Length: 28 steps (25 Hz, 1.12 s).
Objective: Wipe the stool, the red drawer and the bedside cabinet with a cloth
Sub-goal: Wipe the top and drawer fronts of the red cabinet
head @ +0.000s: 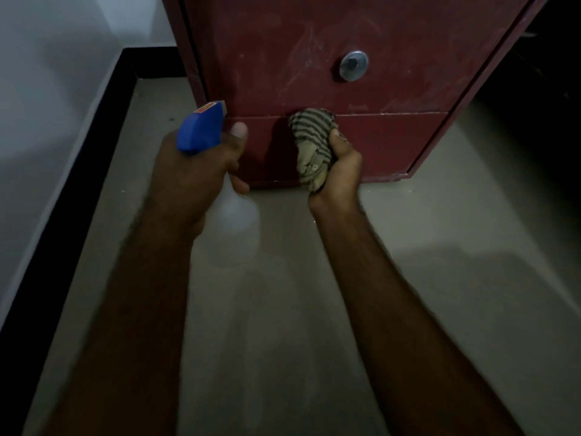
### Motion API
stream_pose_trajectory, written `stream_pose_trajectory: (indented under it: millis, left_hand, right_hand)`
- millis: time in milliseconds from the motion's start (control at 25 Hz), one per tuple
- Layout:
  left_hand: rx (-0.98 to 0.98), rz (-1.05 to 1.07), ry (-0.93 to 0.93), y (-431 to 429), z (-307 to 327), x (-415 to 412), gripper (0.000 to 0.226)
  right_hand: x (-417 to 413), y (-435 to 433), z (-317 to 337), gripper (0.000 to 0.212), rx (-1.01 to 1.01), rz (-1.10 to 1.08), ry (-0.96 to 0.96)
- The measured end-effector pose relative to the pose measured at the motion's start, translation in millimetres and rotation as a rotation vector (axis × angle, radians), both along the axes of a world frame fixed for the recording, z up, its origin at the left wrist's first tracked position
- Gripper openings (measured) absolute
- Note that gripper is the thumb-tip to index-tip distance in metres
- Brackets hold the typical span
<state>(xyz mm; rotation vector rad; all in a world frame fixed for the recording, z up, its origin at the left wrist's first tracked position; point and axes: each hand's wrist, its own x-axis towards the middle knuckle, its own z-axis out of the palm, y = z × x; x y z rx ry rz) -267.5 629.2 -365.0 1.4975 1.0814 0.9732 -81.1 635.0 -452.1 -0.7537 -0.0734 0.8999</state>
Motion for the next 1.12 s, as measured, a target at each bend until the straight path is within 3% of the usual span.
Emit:
stream_pose_trajectory:
  millis: [280, 520, 600, 760, 1120]
  left_hand:
    - [0.069, -0.107, 0.000, -14, 4, 48, 0.012]
    - [0.051, -0.185, -0.003, -26, -8, 77, 0.014]
    - [0.049, -0.223, -0.009, -29, -12, 89, 0.019]
    - [0.048, -0.329, 0.004, -32, -20, 115, 0.057]
    - [0.097, -0.321, 0.092, -43, -22, 162, 0.049]
  right_hand:
    - [54, -30, 6, 0.034, -0.019, -0.133, -0.033]
    - [96, -52, -5, 0.041, -0.389, -0.260, -0.264]
    - [111, -65, -2, 0.051, -0.429, -0.258, -0.238]
    - [141, -89, 5, 0.069, -0.425, -0.279, -0.117]
    - [185, -111, 16, 0.064, -0.422, -0.374, -0.080]
